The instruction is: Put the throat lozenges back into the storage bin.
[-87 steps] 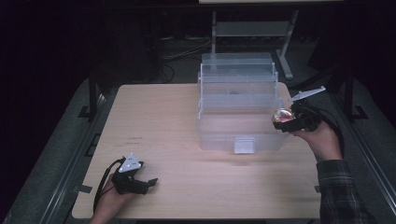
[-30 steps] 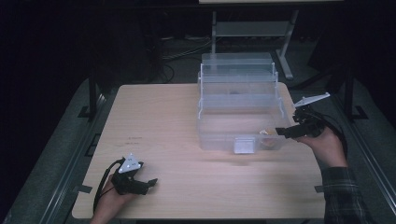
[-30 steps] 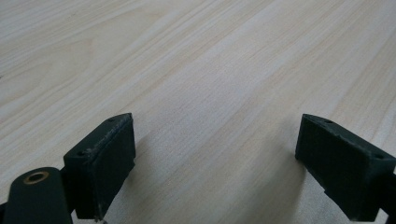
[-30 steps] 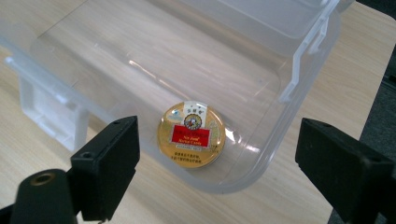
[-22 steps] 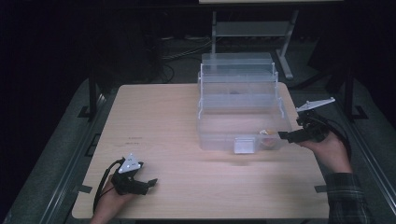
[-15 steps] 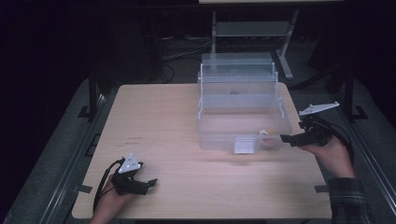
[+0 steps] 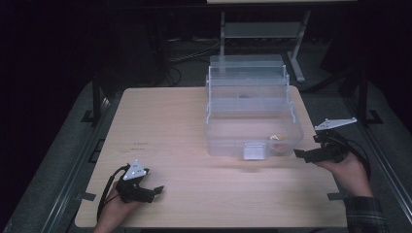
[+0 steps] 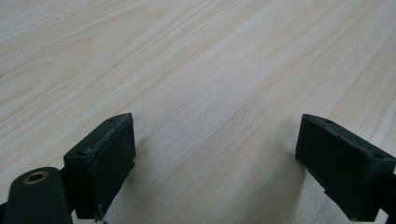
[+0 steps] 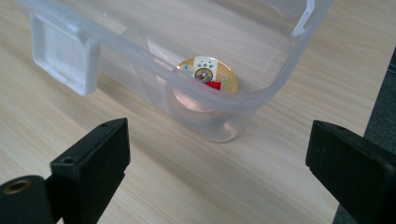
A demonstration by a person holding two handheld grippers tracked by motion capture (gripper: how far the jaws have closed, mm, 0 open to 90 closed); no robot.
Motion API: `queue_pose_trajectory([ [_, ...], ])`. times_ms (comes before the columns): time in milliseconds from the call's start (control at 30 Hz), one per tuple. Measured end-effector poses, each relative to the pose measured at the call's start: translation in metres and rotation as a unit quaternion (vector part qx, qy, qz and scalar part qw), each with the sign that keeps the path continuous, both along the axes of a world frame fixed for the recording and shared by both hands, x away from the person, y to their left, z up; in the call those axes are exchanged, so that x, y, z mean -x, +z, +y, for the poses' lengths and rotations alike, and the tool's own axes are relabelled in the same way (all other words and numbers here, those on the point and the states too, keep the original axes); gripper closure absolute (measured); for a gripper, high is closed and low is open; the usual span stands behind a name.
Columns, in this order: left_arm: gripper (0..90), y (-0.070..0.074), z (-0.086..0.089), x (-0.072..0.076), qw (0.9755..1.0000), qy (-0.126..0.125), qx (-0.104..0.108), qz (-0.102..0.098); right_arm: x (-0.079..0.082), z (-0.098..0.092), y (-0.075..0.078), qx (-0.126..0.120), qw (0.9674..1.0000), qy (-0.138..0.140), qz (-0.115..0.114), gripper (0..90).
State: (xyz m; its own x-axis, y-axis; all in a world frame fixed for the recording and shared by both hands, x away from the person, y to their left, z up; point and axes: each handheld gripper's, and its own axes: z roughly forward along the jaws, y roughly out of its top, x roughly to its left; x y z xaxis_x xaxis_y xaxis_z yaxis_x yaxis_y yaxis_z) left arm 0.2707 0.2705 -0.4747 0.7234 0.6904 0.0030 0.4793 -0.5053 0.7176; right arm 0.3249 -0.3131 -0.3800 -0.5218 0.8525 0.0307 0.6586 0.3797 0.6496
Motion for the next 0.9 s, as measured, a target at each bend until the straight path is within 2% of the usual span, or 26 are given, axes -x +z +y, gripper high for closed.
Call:
queue_pose_trajectory([
  [267, 11.3, 0.000, 0.000, 0.000, 1.0000, 0.000, 0.000, 0.000, 0.007, 0.001, -0.010, 0.002, 1.0000, 0.000, 0.004, 5.3],
  [900, 11.3, 0.000, 0.000, 0.000, 1.0000, 0.000, 0.001, -0.001, 0.023, 0.004, -0.043, -0.010, 0.9998, 0.004, 0.017, 1.2],
])
